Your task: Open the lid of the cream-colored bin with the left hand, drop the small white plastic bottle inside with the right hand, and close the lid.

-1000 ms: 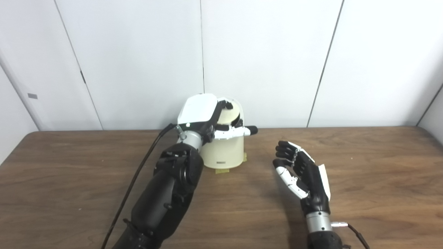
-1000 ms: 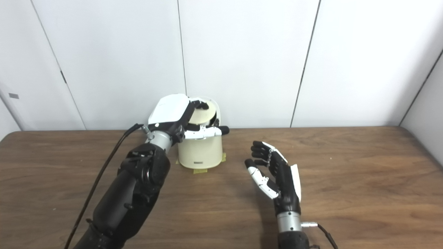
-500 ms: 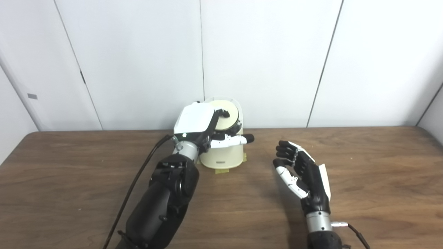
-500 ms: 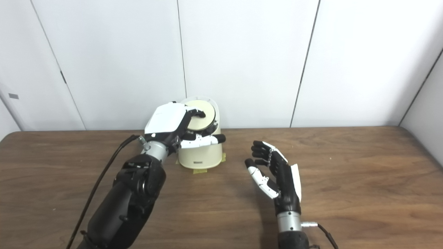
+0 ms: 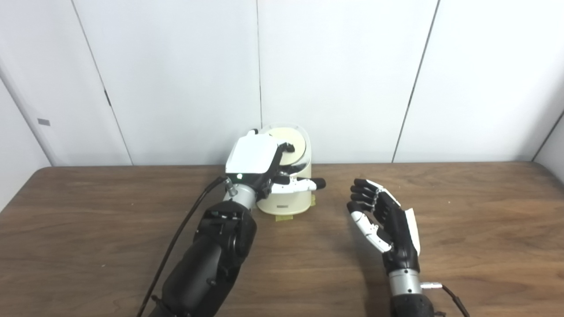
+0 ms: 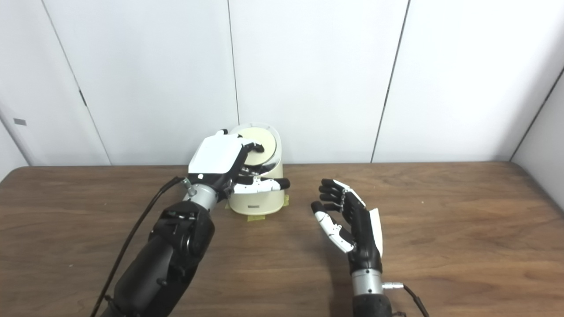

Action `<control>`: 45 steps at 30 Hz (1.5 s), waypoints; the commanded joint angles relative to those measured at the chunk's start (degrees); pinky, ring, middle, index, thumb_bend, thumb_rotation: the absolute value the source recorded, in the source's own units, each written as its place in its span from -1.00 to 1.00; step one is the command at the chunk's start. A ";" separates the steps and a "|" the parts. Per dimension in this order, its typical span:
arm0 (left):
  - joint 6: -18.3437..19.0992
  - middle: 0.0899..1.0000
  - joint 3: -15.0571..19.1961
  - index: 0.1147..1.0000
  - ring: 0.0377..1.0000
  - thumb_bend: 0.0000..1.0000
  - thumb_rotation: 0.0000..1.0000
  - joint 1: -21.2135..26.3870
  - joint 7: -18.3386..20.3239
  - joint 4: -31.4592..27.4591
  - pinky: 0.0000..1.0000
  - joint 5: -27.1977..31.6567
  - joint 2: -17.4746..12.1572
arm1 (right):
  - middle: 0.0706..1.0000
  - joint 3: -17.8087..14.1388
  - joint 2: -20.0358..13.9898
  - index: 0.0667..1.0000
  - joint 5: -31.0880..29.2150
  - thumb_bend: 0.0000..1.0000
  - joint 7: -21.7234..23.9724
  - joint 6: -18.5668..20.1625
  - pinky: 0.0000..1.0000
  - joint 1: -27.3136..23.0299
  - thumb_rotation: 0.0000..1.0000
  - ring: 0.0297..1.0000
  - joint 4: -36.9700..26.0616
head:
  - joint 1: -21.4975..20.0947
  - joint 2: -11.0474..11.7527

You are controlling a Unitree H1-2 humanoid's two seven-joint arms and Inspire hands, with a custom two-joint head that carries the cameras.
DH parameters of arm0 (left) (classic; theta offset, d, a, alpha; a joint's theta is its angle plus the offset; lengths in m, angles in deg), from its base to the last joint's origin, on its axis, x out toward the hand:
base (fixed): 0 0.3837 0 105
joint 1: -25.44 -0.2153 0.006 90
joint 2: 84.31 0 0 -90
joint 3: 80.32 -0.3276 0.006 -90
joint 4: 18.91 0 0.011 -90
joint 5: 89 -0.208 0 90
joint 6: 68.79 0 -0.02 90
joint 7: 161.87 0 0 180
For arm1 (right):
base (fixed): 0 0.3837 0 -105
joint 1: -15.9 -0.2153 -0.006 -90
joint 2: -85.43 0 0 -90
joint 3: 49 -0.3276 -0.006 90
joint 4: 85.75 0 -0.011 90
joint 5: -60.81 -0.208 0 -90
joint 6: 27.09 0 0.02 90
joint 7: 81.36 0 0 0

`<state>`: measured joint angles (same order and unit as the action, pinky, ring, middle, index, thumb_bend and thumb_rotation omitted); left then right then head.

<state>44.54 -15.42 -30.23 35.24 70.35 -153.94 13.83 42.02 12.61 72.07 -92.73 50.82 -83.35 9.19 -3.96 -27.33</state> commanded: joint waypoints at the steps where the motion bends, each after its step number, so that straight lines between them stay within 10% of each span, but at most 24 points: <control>1: -0.35 0.54 -0.57 0.51 0.80 0.81 0.70 0.81 1.04 1.89 1.00 0.02 -0.43 | 0.37 0.06 0.24 0.38 0.59 -0.36 -0.31 -1.26 0.24 -2.02 -0.09 0.36 -1.74 | -0.14 -0.07; 45: -1.81 0.55 -0.29 0.54 0.84 0.80 0.63 1.08 0.13 1.40 1.00 0.63 -0.72 | 0.37 -0.17 0.66 0.39 1.27 -0.36 -0.61 -0.87 0.24 -2.46 -0.10 0.37 -1.64 | -0.30 -0.10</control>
<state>42.46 -15.85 -29.99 34.93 70.85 -153.05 13.31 41.73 13.02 72.78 -92.85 51.06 -83.35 9.04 -4.22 -27.42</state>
